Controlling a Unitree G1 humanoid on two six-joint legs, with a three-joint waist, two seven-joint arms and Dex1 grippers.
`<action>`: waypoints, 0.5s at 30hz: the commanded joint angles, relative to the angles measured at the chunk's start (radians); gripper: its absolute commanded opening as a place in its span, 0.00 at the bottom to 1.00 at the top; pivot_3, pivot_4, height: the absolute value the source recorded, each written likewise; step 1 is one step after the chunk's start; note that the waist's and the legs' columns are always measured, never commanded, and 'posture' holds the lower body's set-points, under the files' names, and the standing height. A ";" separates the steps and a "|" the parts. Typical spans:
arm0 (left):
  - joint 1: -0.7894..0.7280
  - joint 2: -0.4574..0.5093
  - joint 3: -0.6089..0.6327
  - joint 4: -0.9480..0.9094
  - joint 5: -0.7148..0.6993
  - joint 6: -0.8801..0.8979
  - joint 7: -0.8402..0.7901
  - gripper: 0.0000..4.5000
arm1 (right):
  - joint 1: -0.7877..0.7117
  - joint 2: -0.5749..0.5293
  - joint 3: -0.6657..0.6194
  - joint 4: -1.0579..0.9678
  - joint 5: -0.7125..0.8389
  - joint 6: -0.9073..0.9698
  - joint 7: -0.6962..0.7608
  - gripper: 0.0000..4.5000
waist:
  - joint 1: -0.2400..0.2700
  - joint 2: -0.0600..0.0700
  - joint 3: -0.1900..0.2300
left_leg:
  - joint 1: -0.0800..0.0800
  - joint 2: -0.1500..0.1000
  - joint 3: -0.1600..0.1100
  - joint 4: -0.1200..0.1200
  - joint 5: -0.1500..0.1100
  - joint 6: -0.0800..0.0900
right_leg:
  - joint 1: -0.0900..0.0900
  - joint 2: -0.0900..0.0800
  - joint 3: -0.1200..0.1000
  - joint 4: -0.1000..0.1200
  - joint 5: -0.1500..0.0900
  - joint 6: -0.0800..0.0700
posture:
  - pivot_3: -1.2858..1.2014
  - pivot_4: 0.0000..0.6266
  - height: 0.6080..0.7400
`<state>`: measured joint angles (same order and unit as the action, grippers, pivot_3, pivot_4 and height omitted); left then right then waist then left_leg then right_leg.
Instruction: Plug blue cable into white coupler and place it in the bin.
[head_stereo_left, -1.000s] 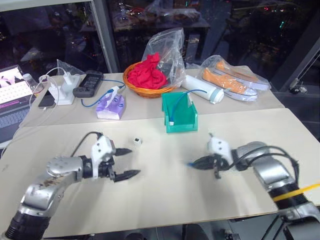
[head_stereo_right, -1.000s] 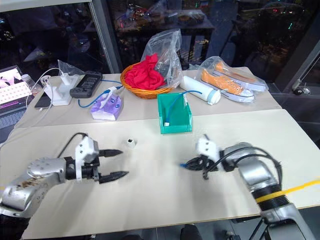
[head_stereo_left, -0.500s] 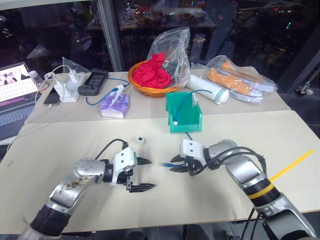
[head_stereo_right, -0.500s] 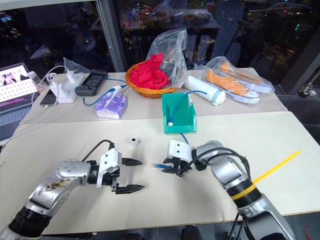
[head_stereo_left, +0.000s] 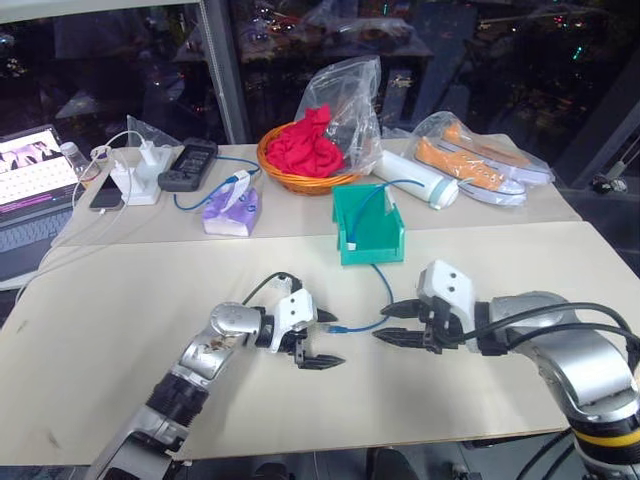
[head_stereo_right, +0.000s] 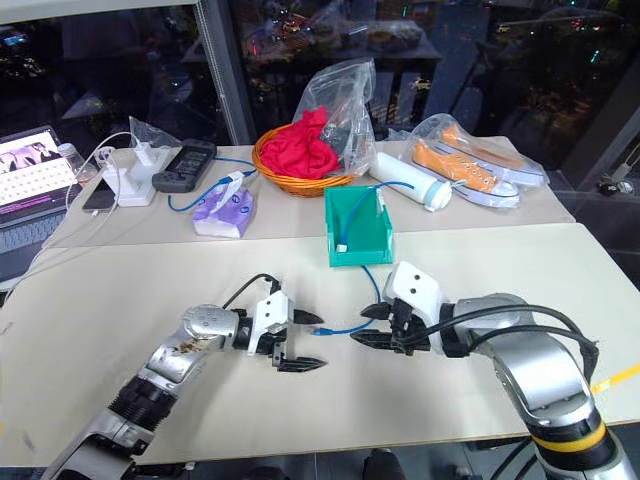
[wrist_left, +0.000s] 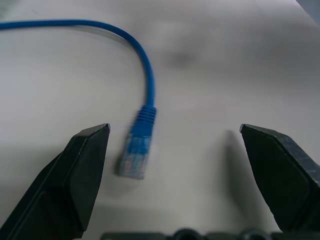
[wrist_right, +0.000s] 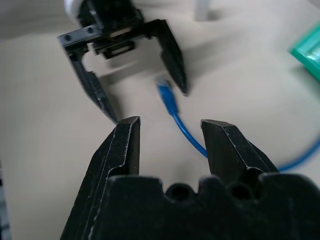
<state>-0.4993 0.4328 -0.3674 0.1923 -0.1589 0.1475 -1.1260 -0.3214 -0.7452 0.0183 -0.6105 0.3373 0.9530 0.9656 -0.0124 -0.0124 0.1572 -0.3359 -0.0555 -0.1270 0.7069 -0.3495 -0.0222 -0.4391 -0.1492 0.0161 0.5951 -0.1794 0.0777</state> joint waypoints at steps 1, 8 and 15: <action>-0.033 0.008 -0.005 0.087 0.041 -0.047 -0.022 0.85 | 0.024 -0.014 -0.076 -0.074 0.050 0.040 -0.050 0.52 | 0.001 0.000 0.000 | 0.000 0.000 0.000 0.001 0.000 0.000 | 0.000 0.000 0.000 0.000 0.000 0.000 | 0.52 0.24 1.00; -0.062 0.024 0.017 0.162 0.043 -0.096 -0.061 0.27 | 0.083 -0.036 -0.137 -0.135 0.125 0.100 -0.108 0.52 | -0.002 0.000 0.000 | 0.001 0.000 0.000 0.004 0.000 0.001 | 0.001 0.000 0.000 0.000 0.000 0.000 | 0.52 0.24 1.00; -0.034 -0.037 0.035 0.003 -0.047 0.015 -0.069 0.01 | 0.146 0.084 -0.314 -0.219 0.298 0.317 -0.226 0.52 | 0.000 0.000 0.000 | 0.000 0.000 0.000 0.004 -0.001 0.001 | 0.001 0.000 0.000 0.001 0.000 0.000 | 0.52 0.24 1.00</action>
<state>-0.5308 0.4196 -0.3431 0.2716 -0.1659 0.1257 -1.2063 -0.1784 -0.7133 -0.2061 -0.7716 0.5530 1.1858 0.7867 -0.0122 -0.0126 0.1571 -0.3360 -0.0556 -0.1279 0.7115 -0.3501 -0.0210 -0.4374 -0.1491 0.0160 0.5969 -0.1788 0.0779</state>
